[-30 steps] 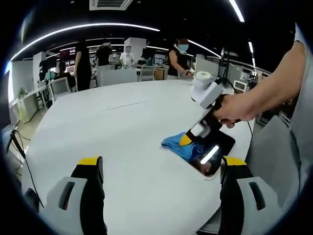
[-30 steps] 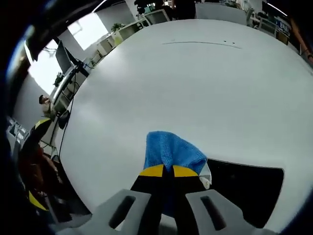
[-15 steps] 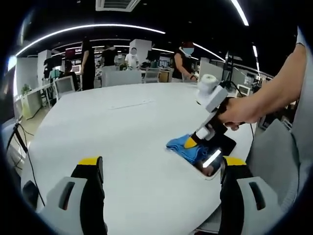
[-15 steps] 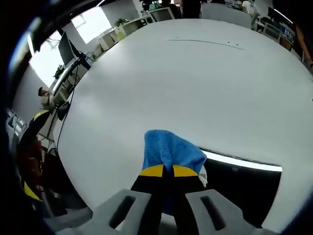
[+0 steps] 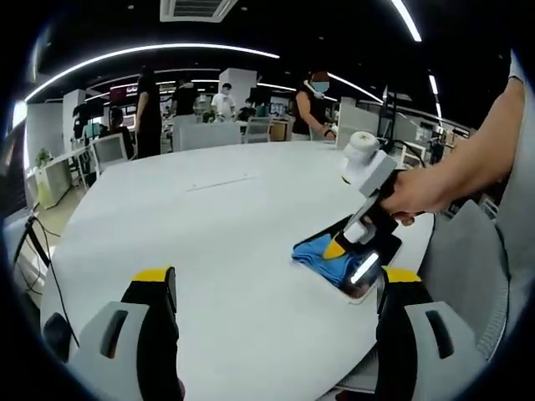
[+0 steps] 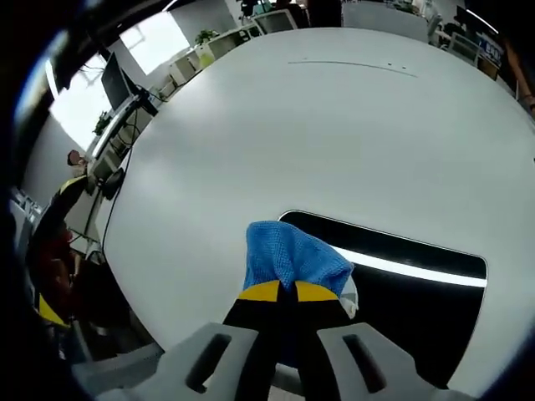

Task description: Wipe the mirror surface with the cleaning cloth until all visible marks leave the cleaned area.

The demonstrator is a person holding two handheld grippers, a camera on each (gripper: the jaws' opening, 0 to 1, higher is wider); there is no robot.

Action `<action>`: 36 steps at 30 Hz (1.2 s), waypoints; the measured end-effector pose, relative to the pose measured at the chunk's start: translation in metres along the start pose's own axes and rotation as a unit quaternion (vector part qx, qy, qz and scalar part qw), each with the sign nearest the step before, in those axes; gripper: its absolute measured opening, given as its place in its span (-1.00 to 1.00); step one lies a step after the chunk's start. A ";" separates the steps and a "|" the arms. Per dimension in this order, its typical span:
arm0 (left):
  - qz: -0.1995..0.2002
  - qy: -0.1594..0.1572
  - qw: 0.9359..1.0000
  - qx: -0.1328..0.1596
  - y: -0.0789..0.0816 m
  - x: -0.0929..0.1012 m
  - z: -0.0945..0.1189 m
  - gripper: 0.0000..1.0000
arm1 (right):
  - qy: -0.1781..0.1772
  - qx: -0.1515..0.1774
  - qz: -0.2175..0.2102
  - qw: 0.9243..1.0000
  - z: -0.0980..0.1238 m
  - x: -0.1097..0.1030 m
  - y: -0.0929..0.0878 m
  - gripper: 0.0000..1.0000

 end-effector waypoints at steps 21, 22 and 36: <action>0.000 0.006 1.000 0.006 0.005 0.007 0.005 0.98 | 0.004 -0.010 0.014 1.000 0.004 -0.005 -0.014 -1.00; 0.000 0.007 1.000 0.006 0.005 0.007 0.005 0.98 | 0.004 -0.009 0.015 1.000 0.004 -0.005 -0.015 -1.00; 0.000 0.001 1.000 0.003 0.003 0.012 0.003 0.98 | 0.003 -0.007 0.023 1.000 0.011 0.011 -0.019 -1.00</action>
Point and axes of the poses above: the point that each gripper's makers call its tool centre point, and the gripper's own axes: z roughly backward along the fingers, x roughly to its right, y roughly out of its top, the point moved 2 cm from there along z, roughly backward along the fingers, and after that the axes turned 5 degrees about -z, right-handed, at the moved point
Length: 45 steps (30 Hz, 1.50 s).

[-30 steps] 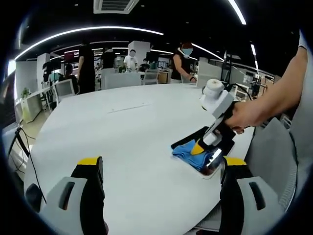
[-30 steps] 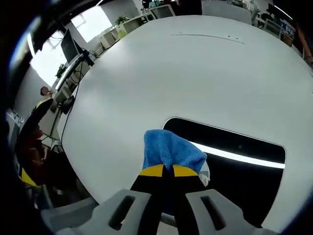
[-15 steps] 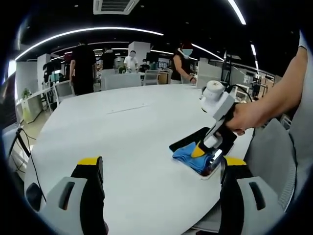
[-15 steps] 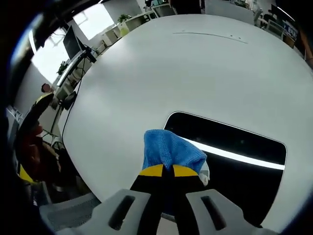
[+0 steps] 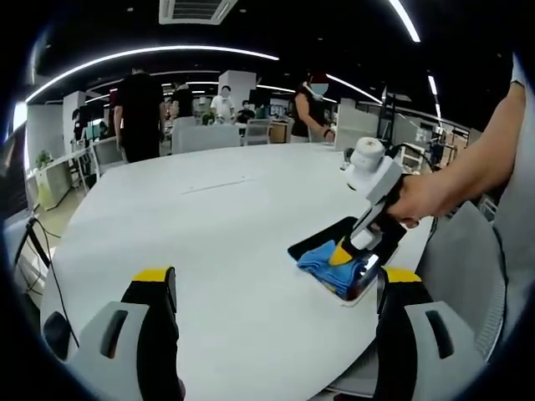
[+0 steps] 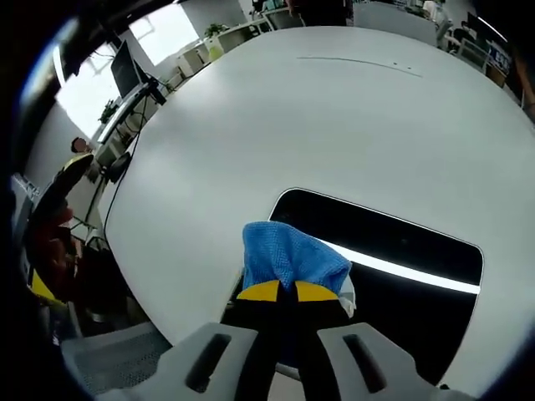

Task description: Wipe the mirror surface with the cleaning cloth until all visible marks leave the cleaned area.

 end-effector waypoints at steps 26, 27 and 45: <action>-0.007 -0.017 1.000 -0.005 0.001 0.003 -0.014 0.98 | -0.005 0.009 -0.028 1.000 0.019 0.048 -0.014 -1.00; -0.007 -0.017 1.000 -0.007 0.000 0.003 -0.014 0.98 | -0.005 0.009 -0.029 1.000 0.020 0.049 -0.014 -1.00; -0.004 -0.018 1.000 -0.008 -0.002 0.005 -0.015 0.98 | -0.005 0.009 -0.046 0.999 0.030 0.072 -0.025 -1.00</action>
Point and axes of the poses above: the point that each gripper's makers call its tool centre point, and the gripper's own axes: z roughly backward along the fingers, x roughly to its right, y roughly out of its top, the point moved 2 cm from there along z, roughly backward along the fingers, and after that the axes turned 5 degrees about -z, right-handed, at the moved point
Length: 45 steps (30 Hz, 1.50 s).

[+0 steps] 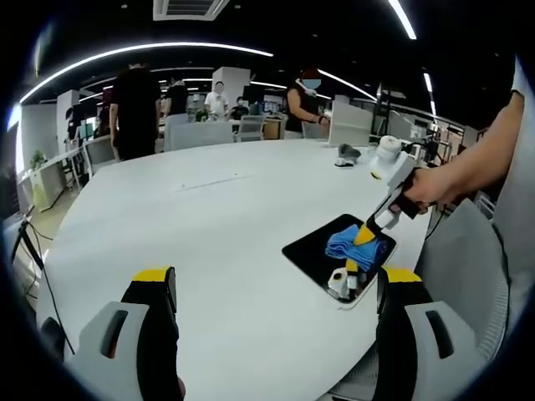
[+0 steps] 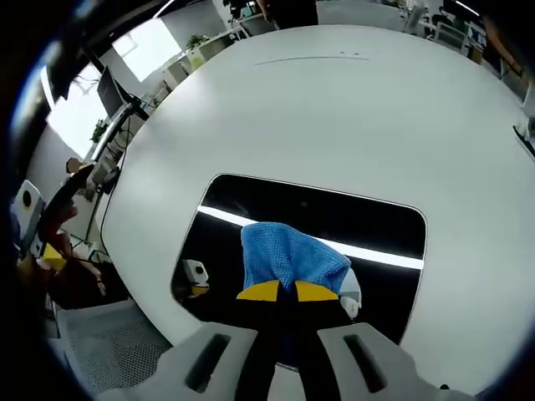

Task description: Wipe the mirror surface with the cleaning cloth until all visible marks leave the cleaned area.

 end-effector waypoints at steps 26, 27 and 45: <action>0.009 0.003 1.000 0.002 -0.003 0.004 0.000 0.98 | -0.008 0.010 -0.031 0.999 0.016 0.036 -0.009 -1.00; 0.008 0.003 1.000 0.002 -0.003 0.004 0.000 0.98 | -0.010 0.011 -0.033 0.999 0.017 0.038 -0.009 -1.00; 0.011 0.005 1.000 0.004 0.000 0.002 -0.001 0.98 | -0.026 0.016 -0.050 0.998 0.026 0.063 -0.008 -1.00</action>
Point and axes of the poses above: the point that each gripper's makers call its tool centre point, and the gripper's own axes: z roughly backward along the fingers, x roughly to its right, y roughly out of its top, the point moved 2 cm from there along z, roughly backward along the fingers, and after that the axes turned 5 degrees about -z, right-handed, at the moved point
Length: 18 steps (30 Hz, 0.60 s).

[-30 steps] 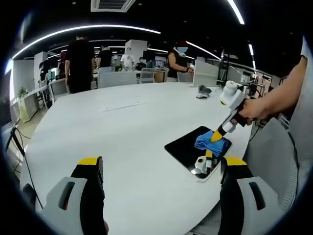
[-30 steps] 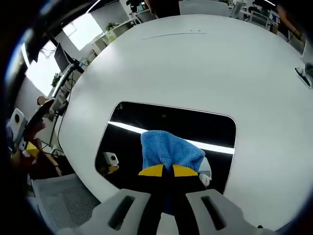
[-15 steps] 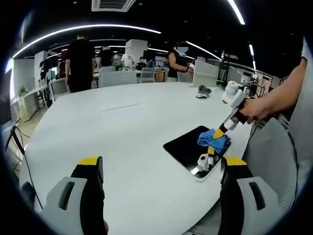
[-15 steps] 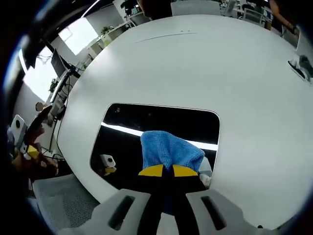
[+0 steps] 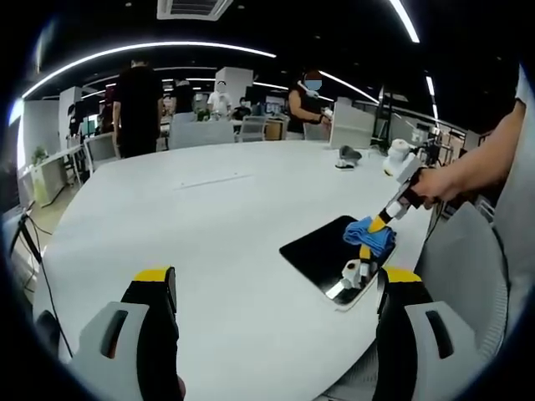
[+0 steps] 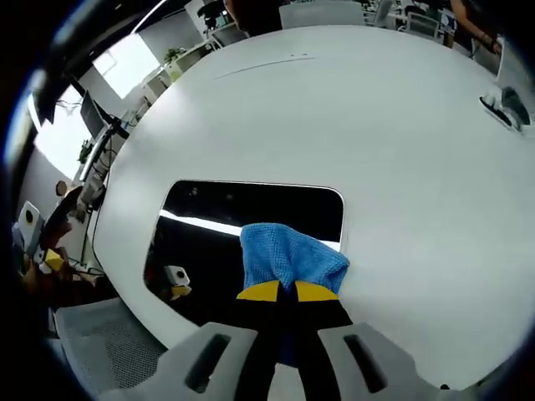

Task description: Wipe the mirror surface with the cleaning cloth until all visible marks leave the cleaned area.

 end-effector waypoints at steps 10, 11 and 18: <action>0.003 0.000 1.000 -0.002 -0.003 0.000 -0.002 0.98 | -0.012 0.005 -0.012 1.000 0.006 0.015 -0.002 -1.00; 0.003 -0.001 1.000 -0.003 -0.002 0.001 -0.002 0.98 | -0.013 0.006 -0.012 1.000 0.006 0.015 -0.002 -1.00; 0.000 -0.003 1.000 -0.001 0.000 0.003 -0.004 0.98 | -0.017 0.005 -0.014 1.000 0.007 0.017 -0.002 -1.00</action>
Point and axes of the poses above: the point that each gripper's makers call its tool centre point, and the gripper's own axes: z roughly backward along the fingers, x roughly to its right, y roughly out of its top, the point moved 2 cm from there along z, roughly backward along the fingers, and after that the axes turned 5 degrees about -z, right-handed, at the moved point
